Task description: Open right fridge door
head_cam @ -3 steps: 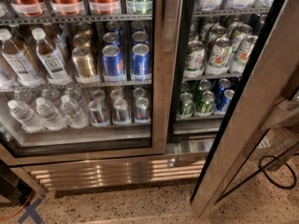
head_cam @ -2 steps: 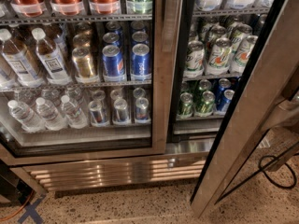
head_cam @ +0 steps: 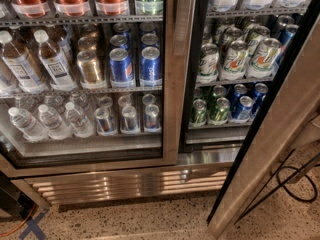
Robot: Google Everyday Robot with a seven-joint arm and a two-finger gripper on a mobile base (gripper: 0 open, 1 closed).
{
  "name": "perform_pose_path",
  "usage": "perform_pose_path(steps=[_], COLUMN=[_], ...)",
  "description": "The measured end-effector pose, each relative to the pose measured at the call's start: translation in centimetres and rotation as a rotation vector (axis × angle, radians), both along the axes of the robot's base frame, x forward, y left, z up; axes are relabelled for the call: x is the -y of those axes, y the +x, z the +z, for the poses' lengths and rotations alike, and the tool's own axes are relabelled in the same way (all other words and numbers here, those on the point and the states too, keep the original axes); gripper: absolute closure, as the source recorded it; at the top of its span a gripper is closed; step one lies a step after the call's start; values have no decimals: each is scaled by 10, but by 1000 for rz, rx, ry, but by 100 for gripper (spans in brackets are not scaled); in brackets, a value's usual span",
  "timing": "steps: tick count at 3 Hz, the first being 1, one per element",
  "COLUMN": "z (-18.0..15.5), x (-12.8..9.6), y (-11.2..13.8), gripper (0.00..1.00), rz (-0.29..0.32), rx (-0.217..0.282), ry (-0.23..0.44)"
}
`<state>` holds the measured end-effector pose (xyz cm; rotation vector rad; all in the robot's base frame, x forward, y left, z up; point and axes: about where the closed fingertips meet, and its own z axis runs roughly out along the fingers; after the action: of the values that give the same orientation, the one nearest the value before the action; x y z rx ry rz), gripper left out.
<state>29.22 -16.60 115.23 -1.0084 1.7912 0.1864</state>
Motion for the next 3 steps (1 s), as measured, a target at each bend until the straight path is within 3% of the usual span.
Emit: perform_pose_path(steps=[1, 3], z=[0, 0], x=[0, 0], y=[0, 0], gripper=[79, 85], rz=[0, 0], rx=[0, 0], ry=[0, 0])
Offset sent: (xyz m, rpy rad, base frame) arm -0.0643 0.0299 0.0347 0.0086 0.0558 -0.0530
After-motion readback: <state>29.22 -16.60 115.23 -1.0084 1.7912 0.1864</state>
